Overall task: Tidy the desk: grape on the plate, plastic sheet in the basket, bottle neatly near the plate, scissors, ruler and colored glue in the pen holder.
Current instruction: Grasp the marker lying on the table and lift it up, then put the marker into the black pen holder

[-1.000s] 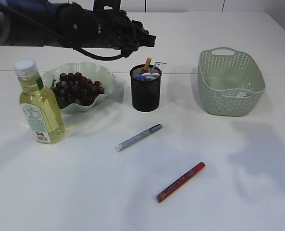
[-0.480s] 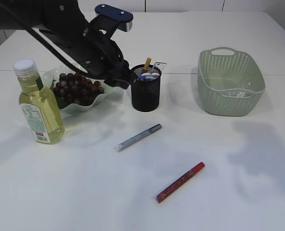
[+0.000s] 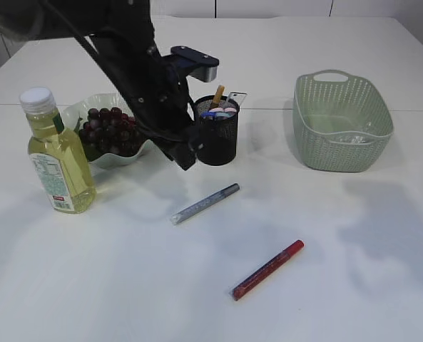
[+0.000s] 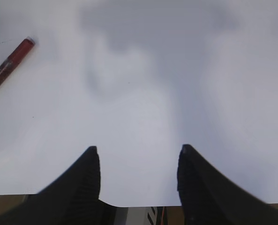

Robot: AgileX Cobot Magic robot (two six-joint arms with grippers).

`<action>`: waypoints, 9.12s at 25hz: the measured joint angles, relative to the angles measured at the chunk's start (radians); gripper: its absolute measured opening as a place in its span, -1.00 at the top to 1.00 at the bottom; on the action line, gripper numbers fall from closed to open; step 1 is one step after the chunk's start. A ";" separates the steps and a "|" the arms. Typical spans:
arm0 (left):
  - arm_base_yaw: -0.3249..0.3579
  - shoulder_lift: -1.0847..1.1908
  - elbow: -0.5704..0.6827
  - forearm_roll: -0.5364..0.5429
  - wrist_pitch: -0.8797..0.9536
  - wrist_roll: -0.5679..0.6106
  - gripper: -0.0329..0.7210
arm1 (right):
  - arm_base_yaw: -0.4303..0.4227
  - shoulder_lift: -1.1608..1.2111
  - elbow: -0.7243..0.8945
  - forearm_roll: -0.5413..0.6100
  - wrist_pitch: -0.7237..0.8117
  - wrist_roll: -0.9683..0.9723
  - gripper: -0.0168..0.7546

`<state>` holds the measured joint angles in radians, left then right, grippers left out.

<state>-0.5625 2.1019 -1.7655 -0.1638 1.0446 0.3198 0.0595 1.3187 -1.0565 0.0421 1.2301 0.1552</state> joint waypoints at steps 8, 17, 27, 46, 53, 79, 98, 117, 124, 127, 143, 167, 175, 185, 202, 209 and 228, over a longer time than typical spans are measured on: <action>0.000 0.171 -0.226 -0.002 0.153 0.027 0.27 | 0.000 0.000 0.000 0.000 0.000 0.000 -0.14; -0.009 0.304 -0.287 -0.028 0.171 0.089 0.27 | 0.000 0.000 0.000 0.000 0.000 0.000 -0.14; -0.035 0.353 -0.287 -0.017 0.123 0.118 0.28 | 0.000 0.000 0.000 0.000 0.000 0.000 -0.14; -0.035 0.358 -0.288 -0.010 0.067 0.125 0.29 | 0.000 0.000 0.000 0.000 0.000 0.000 -0.14; -0.035 0.358 -0.288 -0.010 0.067 0.125 0.28 | 0.000 0.000 0.000 0.000 0.000 0.000 -0.14; -0.035 0.360 -0.288 -0.010 0.078 0.125 0.29 | 0.000 0.000 0.000 0.000 0.000 0.000 -0.14; -0.035 0.386 -0.292 -0.012 0.045 0.125 0.36 | 0.000 0.000 0.000 -0.002 0.000 -0.002 -0.14; -0.035 0.372 -0.296 -0.024 0.088 0.119 0.83 | 0.000 0.000 0.000 -0.008 0.000 -0.003 -0.14; -0.020 0.321 -0.296 -0.082 0.140 0.100 0.83 | 0.000 0.000 0.000 -0.008 0.000 -0.003 -0.14; -0.003 0.306 -0.296 -0.120 0.159 0.091 0.83 | 0.000 0.000 0.000 -0.008 0.000 -0.003 -0.14; 0.022 0.228 -0.263 -0.201 0.073 -0.017 0.83 | 0.000 0.000 0.000 -0.012 0.000 -0.005 -0.14; 0.022 -0.118 0.466 -0.204 -1.091 -0.019 0.83 | 0.000 0.000 0.000 -0.024 0.000 -0.005 -0.14; 0.022 -0.118 0.461 -0.210 -1.330 -0.019 0.83 | 0.000 0.000 0.000 -0.024 0.000 -0.005 -0.14; 0.022 -0.042 0.314 -0.212 -1.369 -0.024 0.83 | 0.000 0.000 0.000 -0.026 0.000 -0.005 -0.14; 0.004 0.082 0.213 -0.206 -1.400 -0.061 0.83 | 0.000 0.000 0.000 -0.029 0.000 -0.005 -0.14; 0.004 0.124 0.193 -0.206 -1.400 -0.078 0.83 | 0.000 0.000 0.000 -0.032 0.000 -0.005 -0.14; -0.020 0.162 0.152 -0.185 -1.403 -0.092 0.83 | 0.000 0.000 0.000 -0.034 0.000 -0.005 -0.14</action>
<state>-0.5826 2.2640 -1.6139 -0.3488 -0.3584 0.2278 0.0595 1.3187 -1.0565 0.0077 1.2301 0.1503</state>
